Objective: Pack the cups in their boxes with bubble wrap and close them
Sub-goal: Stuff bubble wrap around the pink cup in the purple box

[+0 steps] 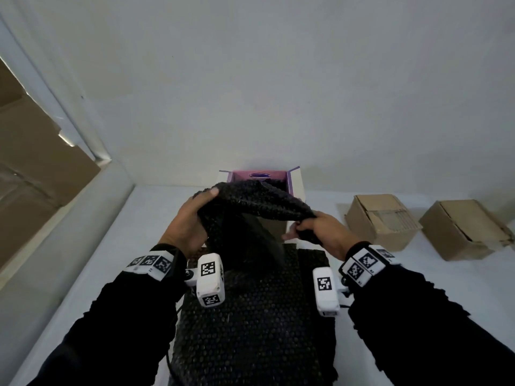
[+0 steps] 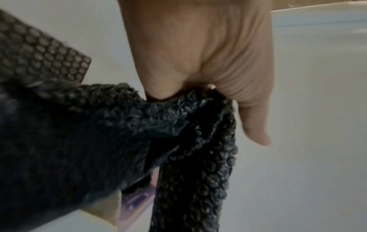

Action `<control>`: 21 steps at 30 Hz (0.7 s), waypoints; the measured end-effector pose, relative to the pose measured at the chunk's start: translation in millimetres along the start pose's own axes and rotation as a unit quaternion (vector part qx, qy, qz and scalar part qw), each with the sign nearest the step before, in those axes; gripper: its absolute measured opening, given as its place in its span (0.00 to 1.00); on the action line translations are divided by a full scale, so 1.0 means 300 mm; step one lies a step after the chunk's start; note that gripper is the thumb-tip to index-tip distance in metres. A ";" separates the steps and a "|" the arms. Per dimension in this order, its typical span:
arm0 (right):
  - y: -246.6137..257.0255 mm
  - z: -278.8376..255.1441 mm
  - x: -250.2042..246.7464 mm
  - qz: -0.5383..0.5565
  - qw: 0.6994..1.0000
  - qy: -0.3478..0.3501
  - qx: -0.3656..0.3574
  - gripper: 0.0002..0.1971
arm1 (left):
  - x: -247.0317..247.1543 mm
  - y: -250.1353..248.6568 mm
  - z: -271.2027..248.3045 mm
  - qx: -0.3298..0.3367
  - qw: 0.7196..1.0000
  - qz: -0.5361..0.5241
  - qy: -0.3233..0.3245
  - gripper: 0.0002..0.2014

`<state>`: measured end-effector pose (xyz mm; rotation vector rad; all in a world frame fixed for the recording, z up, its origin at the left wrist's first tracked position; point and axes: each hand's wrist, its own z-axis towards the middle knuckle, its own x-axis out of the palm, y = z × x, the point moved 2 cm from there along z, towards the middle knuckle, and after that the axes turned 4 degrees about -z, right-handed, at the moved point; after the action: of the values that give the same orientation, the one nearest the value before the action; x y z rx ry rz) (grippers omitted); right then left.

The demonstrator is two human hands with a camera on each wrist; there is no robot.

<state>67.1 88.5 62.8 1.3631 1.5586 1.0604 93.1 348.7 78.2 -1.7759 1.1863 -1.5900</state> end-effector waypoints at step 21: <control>0.060 0.104 -0.026 -0.196 0.975 -0.023 -0.102 0.10 | 0.058 -0.060 0.092 0.096 0.991 -0.040 -0.087 0.25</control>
<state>103.1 84.8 69.5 0.8875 1.5542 0.9053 123.9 338.1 96.4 -1.8132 0.8607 -1.5020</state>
